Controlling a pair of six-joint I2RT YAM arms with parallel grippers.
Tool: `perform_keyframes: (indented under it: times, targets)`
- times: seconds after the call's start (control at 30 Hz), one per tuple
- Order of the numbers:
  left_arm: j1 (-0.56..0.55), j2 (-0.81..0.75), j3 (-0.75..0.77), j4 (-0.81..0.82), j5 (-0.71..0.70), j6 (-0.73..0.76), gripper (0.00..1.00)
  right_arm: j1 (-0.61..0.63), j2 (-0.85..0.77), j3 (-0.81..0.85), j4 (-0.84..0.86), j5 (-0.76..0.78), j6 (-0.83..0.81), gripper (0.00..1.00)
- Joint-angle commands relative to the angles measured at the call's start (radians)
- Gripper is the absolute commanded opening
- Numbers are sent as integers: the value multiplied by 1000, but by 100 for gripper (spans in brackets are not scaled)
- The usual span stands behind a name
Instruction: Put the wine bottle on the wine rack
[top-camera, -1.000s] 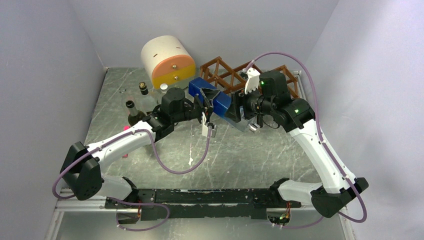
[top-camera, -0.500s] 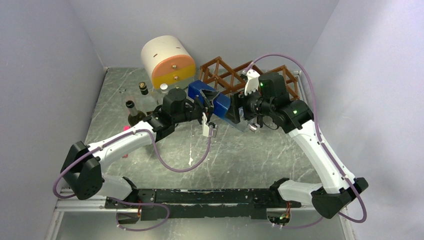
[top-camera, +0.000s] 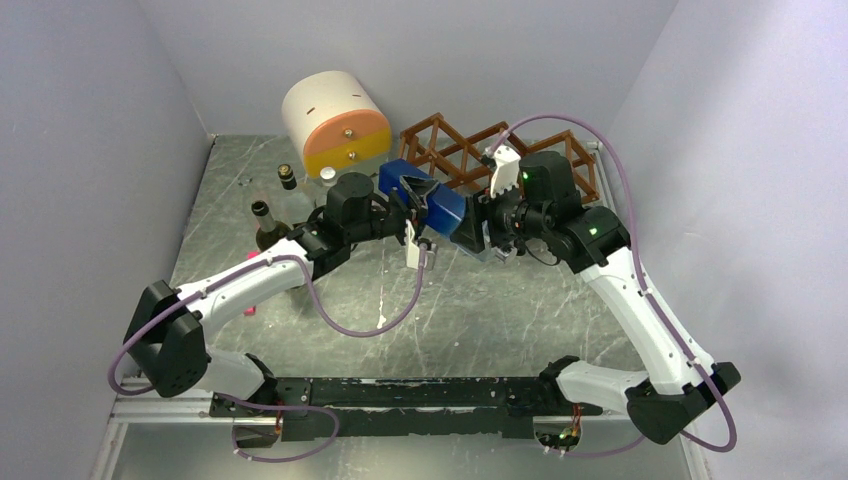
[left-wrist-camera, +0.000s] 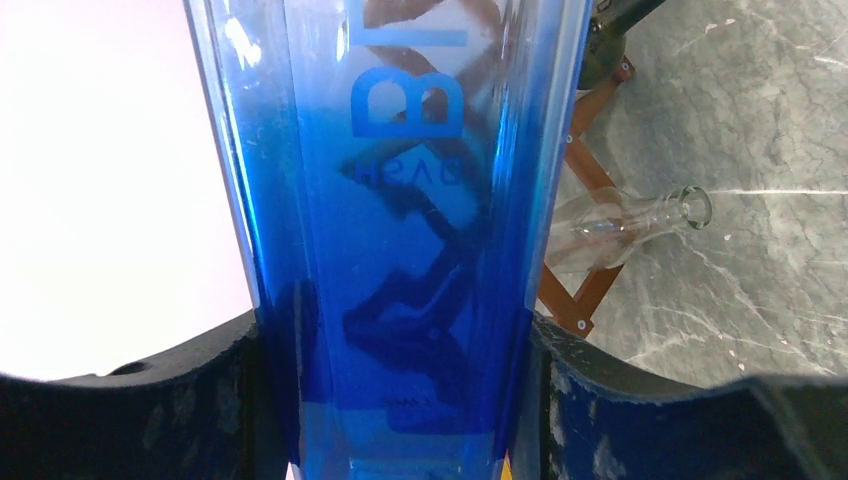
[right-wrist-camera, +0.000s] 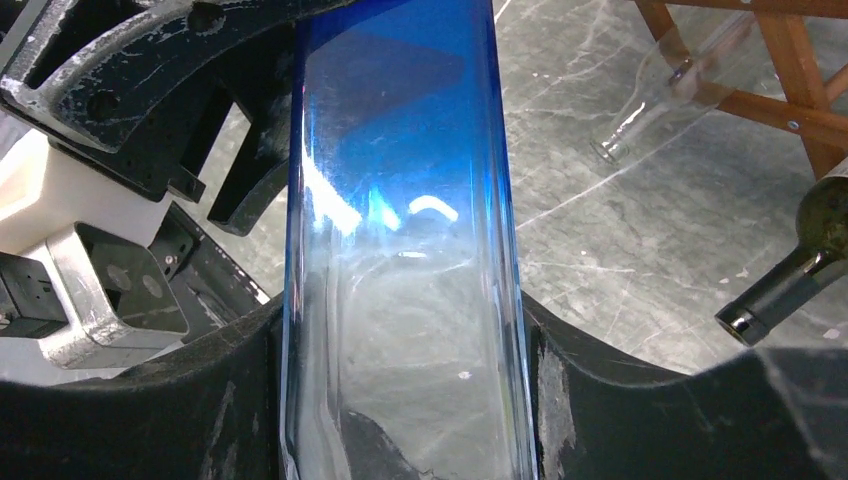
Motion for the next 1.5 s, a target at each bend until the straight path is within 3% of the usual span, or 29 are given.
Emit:
perform_keyframes:
  times: [0.0,0.07,0.13,0.2,0.23,0.6,0.97,1.07,1.23,1.33,1.47]
  targets:
    - [-2,-32,76,223,26,-49,10,-5,-17,-16,78,31,23,17]
    - [-1,-31,57,254,20,-77,32,-6,-31,-17,103,59,34,0]
    - [-2,-30,52,237,15,-92,74,-4,-47,-22,129,106,44,0]
    - [-2,-34,42,233,13,-129,95,-5,-60,-24,153,152,51,0]
    - [-2,-37,36,233,13,-146,100,-6,-67,-24,163,176,56,0]
    - [-9,-100,-130,478,-129,-380,99,-5,-127,-51,243,322,84,0]
    - [-9,-362,-294,501,-268,-1001,96,-5,-246,-243,334,241,69,0]
    - [-9,-398,-306,458,-326,-1200,93,-5,-260,-278,339,235,73,0]
    - [-10,-416,-253,202,-460,-1455,93,-5,-273,-351,373,234,77,0]
    - [-9,-418,-216,81,-502,-1548,94,-5,-269,-385,413,247,81,0]
    - [-10,-433,-195,-10,-454,-1601,94,-6,-274,-462,507,227,112,0]
